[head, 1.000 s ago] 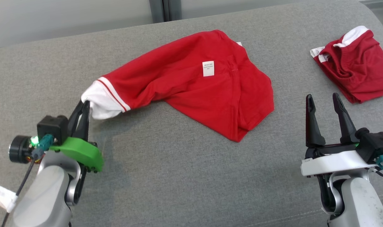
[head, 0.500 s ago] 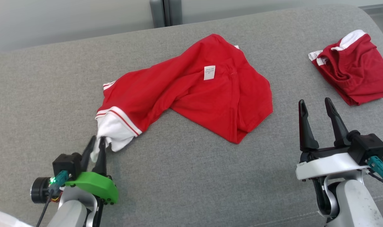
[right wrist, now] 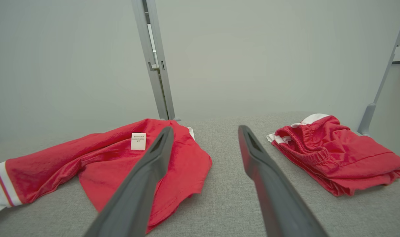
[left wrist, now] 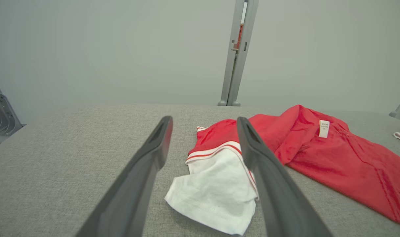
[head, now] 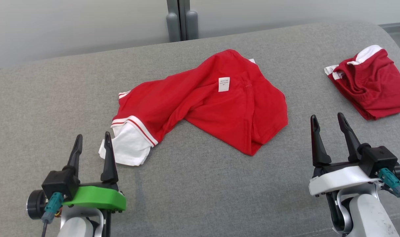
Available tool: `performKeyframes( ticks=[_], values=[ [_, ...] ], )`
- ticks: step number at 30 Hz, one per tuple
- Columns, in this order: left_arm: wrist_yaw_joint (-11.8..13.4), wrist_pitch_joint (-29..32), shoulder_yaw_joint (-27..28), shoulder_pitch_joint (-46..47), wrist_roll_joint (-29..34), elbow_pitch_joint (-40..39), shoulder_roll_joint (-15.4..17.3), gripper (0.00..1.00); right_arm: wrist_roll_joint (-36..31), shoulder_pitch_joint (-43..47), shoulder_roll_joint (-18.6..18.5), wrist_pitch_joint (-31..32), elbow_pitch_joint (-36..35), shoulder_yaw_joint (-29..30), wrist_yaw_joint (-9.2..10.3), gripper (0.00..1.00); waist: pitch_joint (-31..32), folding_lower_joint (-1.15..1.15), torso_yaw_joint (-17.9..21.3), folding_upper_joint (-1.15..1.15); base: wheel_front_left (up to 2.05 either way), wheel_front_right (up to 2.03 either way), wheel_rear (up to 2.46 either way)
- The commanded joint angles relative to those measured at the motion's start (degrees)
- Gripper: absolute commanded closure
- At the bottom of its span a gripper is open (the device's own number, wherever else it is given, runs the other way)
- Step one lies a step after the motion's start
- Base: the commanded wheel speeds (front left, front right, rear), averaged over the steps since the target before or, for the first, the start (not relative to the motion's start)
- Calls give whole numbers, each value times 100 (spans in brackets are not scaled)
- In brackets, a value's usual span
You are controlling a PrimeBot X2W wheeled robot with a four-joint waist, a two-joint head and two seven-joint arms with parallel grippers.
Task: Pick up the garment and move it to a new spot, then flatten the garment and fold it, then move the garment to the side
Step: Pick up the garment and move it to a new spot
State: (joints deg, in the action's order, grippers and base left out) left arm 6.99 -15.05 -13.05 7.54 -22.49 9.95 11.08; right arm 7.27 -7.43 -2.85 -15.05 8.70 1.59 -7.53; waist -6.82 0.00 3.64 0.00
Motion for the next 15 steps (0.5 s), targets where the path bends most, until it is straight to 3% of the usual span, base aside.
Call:
performKeyframes(
  ticks=[1,15],
  values=[
    [-43,-16,48,-132,80,-19,-64,0,-28,-43,-8,-18,42,5,9,0,76,0,-60,0,0,0,0],
    [-383,-16,398,-635,353,165,-580,0,219,125,-11,-18,448,-221,9,0,353,0,-249,0,0,0,0]
  ],
)
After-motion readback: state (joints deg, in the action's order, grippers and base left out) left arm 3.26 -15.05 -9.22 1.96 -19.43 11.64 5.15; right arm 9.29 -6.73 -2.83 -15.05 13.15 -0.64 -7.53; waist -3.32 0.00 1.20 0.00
